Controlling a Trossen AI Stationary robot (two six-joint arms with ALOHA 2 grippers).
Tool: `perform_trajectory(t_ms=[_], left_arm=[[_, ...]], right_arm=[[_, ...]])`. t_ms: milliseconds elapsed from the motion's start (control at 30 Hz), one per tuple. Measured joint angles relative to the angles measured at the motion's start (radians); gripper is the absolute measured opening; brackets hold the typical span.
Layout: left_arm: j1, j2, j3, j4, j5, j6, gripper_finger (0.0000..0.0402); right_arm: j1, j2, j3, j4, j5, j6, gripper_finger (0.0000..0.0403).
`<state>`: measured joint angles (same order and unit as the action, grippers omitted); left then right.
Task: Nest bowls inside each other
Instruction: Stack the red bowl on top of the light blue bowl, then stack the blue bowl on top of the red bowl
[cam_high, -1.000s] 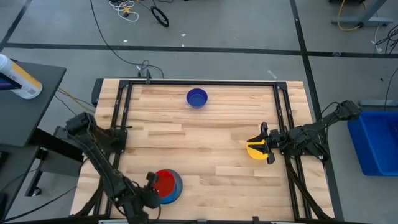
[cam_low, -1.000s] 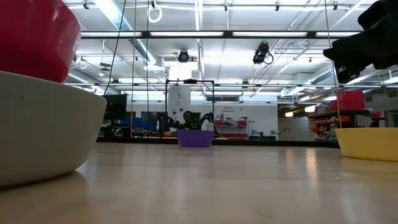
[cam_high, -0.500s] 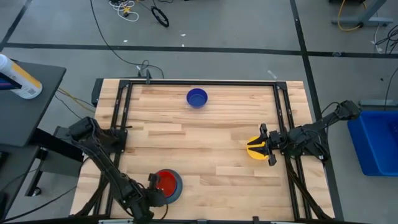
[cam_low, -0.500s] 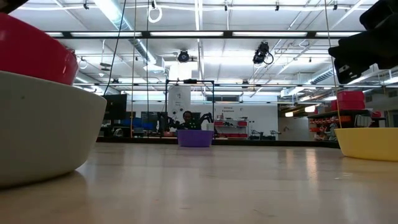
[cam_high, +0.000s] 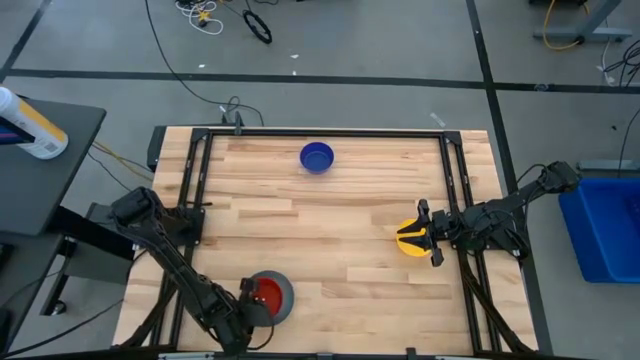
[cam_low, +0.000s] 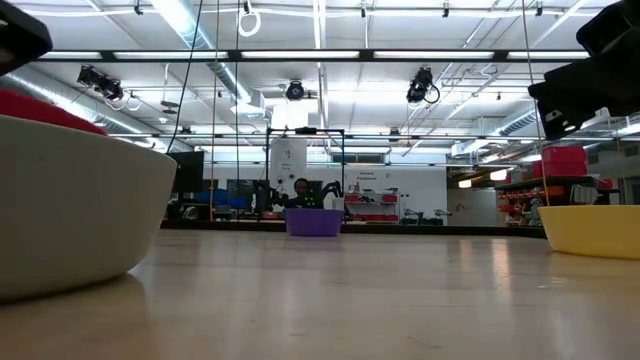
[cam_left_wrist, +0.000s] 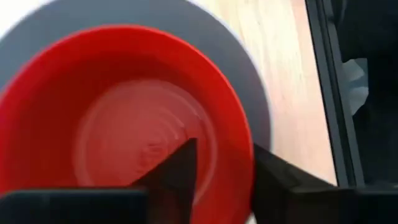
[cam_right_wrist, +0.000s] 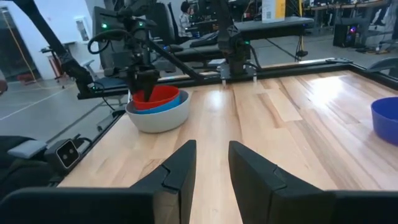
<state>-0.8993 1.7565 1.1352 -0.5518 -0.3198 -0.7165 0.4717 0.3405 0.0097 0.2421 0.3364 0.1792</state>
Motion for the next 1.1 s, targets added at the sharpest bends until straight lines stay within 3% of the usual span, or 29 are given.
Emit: perform_trajectory(t_ms=[233, 433, 533, 767, 867, 1100], left_arm=[[0.000, -0.024, 0.072, -0.068, -0.073, 0.067, 0.0218], [0.045, -0.067, 0.098, -0.228, -0.357, 0.148, 0.0239], [0.151, -0.071, 0.090, -0.220, -0.419, 0.252, 0.0238], [0.520, -0.071, 0.026, -0.017, -0.417, 0.644, 0.0238], [0.699, -0.071, 0.014, 0.075, -0.350, 0.788, 0.0238], [1.059, -0.071, -0.023, 0.334, 0.069, 0.965, 0.0238]], right_arm=[[0.000, 0.000, 0.000, 0.000, 0.000, 0.007, 0.0102], [0.000, 0.000, 0.000, 0.000, 0.000, 0.014, 0.0103], [0.000, 0.000, 0.000, 0.001, 0.001, 0.015, 0.0103], [0.000, 0.000, 0.000, -0.008, 0.001, 0.015, 0.0103], [0.000, 0.000, 0.000, -0.027, 0.001, 0.015, 0.0104], [0.000, 0.000, 0.000, -0.081, 0.001, 0.006, 0.0104]])
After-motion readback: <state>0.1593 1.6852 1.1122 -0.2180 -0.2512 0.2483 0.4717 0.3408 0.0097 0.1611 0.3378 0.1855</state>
